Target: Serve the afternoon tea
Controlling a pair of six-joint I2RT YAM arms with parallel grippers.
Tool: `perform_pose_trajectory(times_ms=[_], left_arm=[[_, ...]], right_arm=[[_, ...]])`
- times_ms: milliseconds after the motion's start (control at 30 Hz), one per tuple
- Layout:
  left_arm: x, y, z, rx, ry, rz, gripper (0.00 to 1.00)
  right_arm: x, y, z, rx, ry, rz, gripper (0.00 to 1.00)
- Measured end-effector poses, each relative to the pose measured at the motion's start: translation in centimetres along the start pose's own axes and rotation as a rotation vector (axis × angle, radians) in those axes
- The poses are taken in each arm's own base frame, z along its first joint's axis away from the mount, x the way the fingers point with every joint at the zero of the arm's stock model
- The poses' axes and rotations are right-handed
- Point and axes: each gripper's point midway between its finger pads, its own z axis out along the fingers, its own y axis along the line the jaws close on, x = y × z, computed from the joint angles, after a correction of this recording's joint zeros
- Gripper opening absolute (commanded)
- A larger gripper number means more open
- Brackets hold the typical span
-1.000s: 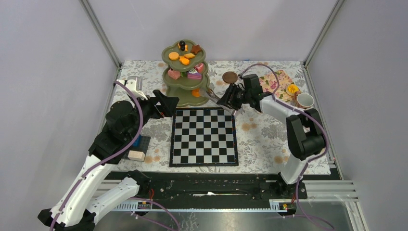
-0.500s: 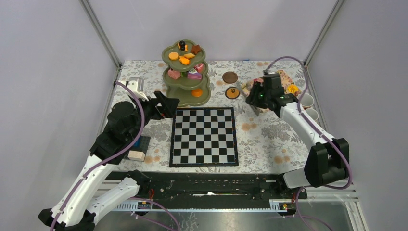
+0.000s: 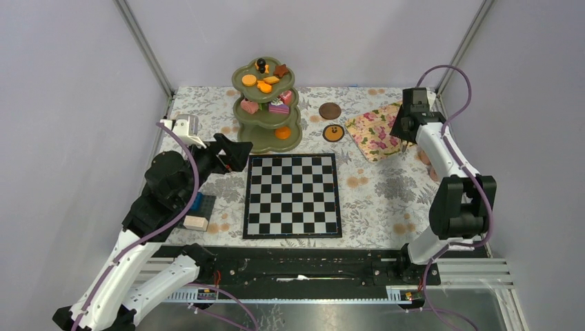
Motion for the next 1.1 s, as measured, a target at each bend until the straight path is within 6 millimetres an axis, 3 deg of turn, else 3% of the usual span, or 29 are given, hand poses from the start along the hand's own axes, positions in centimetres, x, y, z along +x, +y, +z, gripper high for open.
perform_pose_trajectory(times_ms=[333,733,1100], left_arm=[[-0.1,0.1,-0.1,-0.005,-0.007,0.007,0.99],[0.1,0.2,0.1,-0.010,0.002,0.009,0.99],[0.2,0.3,0.3,-0.012,0.007,0.010,0.99]], right_arm=[[0.8,-1.8,3.1,0.138,0.077,-0.135,0.50],[0.1,-2.2,4.1,0.190,0.079,-0.226,0.47],[0.8,-2.5,5.1,0.260,0.096,-0.310,0.46]])
